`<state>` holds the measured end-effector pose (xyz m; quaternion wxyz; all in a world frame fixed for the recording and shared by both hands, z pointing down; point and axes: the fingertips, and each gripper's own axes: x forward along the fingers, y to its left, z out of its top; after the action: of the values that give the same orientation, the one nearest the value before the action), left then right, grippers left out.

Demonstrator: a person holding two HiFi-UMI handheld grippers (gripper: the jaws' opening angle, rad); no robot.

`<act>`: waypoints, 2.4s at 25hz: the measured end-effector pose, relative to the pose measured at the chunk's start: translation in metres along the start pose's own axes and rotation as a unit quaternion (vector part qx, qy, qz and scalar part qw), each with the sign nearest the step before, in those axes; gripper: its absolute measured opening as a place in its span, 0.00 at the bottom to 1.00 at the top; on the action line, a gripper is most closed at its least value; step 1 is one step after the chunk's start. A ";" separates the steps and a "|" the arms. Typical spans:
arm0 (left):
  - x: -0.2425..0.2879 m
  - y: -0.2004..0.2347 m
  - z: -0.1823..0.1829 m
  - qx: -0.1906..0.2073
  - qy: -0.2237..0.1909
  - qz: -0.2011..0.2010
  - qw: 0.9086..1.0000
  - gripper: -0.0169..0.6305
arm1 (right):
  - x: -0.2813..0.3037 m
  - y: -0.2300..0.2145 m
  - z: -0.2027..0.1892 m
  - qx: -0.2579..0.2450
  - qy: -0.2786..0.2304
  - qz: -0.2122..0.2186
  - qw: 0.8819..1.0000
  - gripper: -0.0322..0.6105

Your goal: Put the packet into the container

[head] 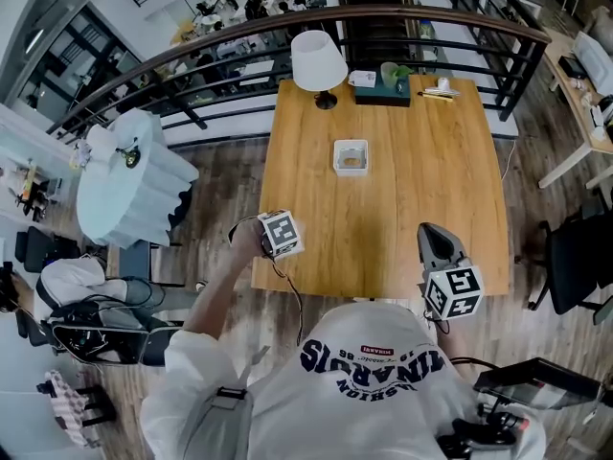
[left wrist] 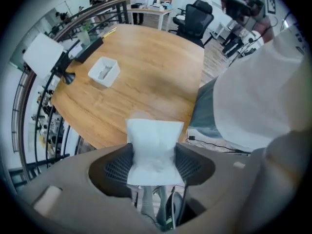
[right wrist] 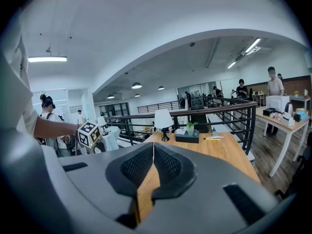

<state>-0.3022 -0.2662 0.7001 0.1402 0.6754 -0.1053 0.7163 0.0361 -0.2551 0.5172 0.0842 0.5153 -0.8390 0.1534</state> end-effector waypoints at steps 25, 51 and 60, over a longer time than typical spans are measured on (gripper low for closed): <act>-0.250 -0.064 0.152 0.211 -0.066 0.074 0.973 0.44 | -0.026 0.003 -0.013 -0.001 0.001 -0.014 1.000 0.07; -0.123 0.119 0.248 0.182 -0.072 0.086 0.977 0.44 | -0.054 -0.044 -0.035 0.038 0.000 -0.086 0.996 0.07; -0.060 0.188 0.280 0.197 -0.061 0.103 0.973 0.44 | -0.047 -0.061 -0.042 0.052 0.009 -0.108 0.993 0.07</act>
<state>-0.1015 -0.5416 0.6658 -0.0764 0.7177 -0.0393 0.6910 0.1115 -0.2270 0.5526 0.0808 0.6050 -0.7687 0.1910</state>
